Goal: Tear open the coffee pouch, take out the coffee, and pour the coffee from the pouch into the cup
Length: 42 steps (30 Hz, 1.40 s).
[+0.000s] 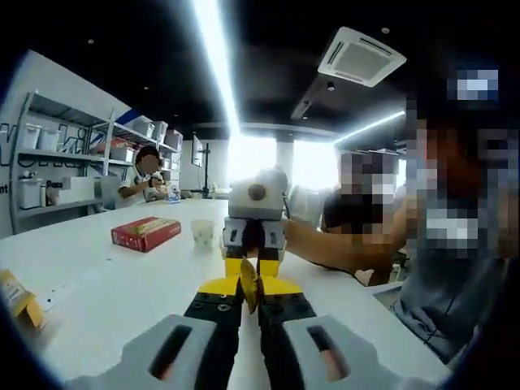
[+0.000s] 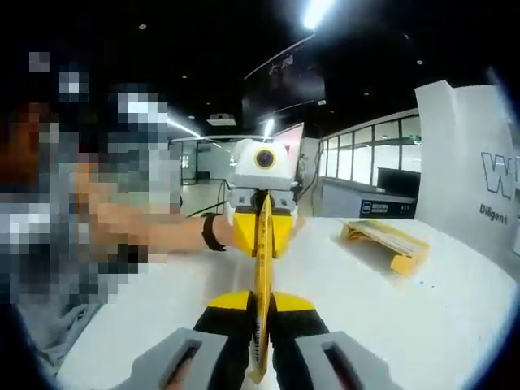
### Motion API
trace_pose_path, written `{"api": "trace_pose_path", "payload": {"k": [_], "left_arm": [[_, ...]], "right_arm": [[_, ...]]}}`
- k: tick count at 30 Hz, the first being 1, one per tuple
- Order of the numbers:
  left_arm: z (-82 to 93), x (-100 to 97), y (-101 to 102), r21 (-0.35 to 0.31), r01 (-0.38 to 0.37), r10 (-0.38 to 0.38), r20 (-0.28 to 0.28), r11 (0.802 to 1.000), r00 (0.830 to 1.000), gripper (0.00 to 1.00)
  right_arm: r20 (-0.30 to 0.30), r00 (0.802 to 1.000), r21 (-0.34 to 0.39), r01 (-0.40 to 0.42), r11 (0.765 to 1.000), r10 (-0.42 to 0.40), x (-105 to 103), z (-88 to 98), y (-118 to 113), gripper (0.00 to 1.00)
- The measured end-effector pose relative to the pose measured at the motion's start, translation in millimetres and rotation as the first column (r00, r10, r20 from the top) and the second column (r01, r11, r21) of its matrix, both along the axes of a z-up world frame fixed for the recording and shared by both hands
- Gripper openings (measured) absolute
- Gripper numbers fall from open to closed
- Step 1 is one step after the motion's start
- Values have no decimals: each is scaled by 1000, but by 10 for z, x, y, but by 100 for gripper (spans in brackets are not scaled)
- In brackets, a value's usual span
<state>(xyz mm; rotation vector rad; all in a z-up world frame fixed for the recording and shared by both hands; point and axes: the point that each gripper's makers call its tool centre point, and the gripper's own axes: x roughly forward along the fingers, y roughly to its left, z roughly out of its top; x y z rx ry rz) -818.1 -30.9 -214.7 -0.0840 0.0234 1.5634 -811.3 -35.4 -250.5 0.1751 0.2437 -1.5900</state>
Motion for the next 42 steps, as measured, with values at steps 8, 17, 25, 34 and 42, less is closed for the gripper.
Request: {"api": "trace_pose_path", "payload": {"k": [8, 17, 25, 34, 42], "left_arm": [[4, -10, 21, -4, 4, -4, -4, 1000, 1000, 9], [25, -13, 29, -11, 6, -6, -14, 1000, 1000, 9], [-35, 0, 67, -36, -3, 3, -19, 999, 1000, 10], [300, -157, 125, 223, -108, 139, -127, 969, 982, 15], [490, -242, 65, 352, -137, 179, -90, 926, 980, 27]], "right_arm": [[-12, 1000, 21, -15, 1000, 15, 26, -14, -26, 12], [-5, 1000, 26, -12, 1000, 12, 10, -23, 1, 12], [0, 1000, 22, -4, 1000, 4, -9, -11, 29, 8], [63, 996, -109, 66, 992, -59, -111, 225, 78, 7], [180, 983, -314, 80, 946, -24, -213, 519, 166, 7]]}}
